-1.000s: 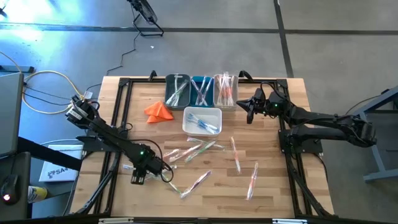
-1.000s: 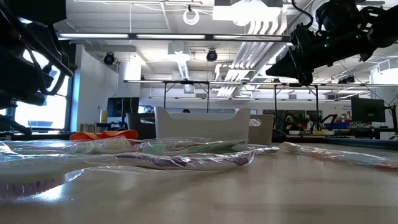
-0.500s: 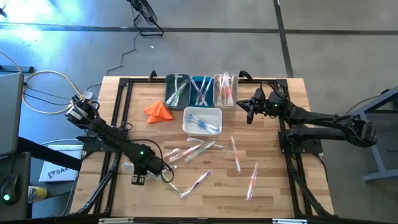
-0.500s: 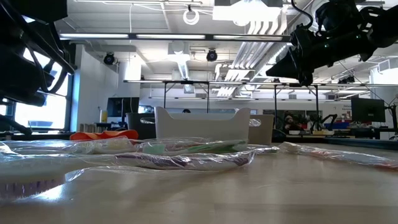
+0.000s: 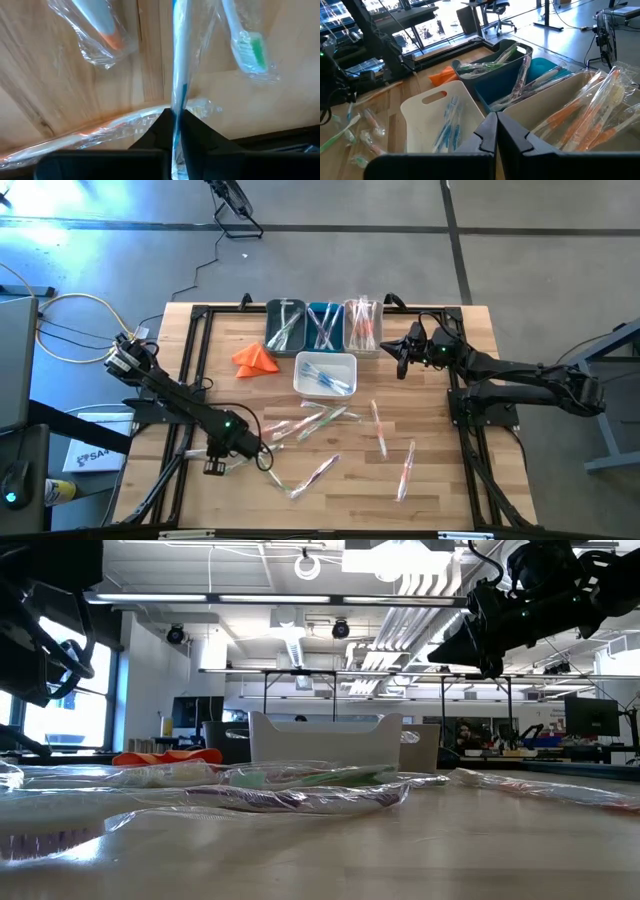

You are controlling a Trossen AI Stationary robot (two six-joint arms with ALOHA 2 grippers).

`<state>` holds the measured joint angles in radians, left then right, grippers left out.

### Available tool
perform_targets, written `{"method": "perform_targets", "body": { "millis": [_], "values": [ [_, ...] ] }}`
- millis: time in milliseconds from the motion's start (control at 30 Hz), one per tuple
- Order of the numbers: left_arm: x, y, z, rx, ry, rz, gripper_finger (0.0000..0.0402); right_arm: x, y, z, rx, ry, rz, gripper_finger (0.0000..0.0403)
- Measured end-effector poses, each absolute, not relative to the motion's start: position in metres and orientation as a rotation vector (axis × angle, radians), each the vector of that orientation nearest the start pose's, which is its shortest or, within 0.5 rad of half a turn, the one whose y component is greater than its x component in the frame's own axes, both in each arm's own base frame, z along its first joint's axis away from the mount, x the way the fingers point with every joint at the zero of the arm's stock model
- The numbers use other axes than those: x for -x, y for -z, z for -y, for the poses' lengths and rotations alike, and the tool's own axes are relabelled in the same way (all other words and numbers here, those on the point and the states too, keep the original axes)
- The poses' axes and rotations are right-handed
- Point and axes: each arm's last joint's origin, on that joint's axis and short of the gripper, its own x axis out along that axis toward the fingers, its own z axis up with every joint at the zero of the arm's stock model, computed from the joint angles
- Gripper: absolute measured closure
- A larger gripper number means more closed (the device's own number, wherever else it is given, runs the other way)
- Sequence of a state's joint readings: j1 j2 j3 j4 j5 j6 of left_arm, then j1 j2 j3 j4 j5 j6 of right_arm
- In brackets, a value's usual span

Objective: Pick & Place Toothbrushes
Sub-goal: Put the blue toothbrush into the white bin

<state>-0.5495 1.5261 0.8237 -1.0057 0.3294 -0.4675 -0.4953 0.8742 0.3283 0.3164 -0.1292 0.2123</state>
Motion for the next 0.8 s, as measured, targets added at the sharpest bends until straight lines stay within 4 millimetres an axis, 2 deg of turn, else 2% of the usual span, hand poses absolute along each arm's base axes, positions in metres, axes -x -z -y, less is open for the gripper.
{"method": "perform_targets", "body": {
  "millis": [133,300,800],
  "values": [
    [-0.187,-0.165,0.122,0.125,0.253,-1.838,0.0392,-0.165,-0.208,0.085,-0.280,0.387,-0.181,0.0401],
    [-0.202,-0.176,0.112,0.126,0.303,-1.790,0.0395,-0.165,-0.208,0.085,-0.280,0.387,-0.182,0.0401],
    [-0.234,-0.218,0.036,0.148,0.374,-1.747,0.0394,-0.164,-0.206,0.084,-0.286,0.389,-0.201,0.0401]
  ]
}}
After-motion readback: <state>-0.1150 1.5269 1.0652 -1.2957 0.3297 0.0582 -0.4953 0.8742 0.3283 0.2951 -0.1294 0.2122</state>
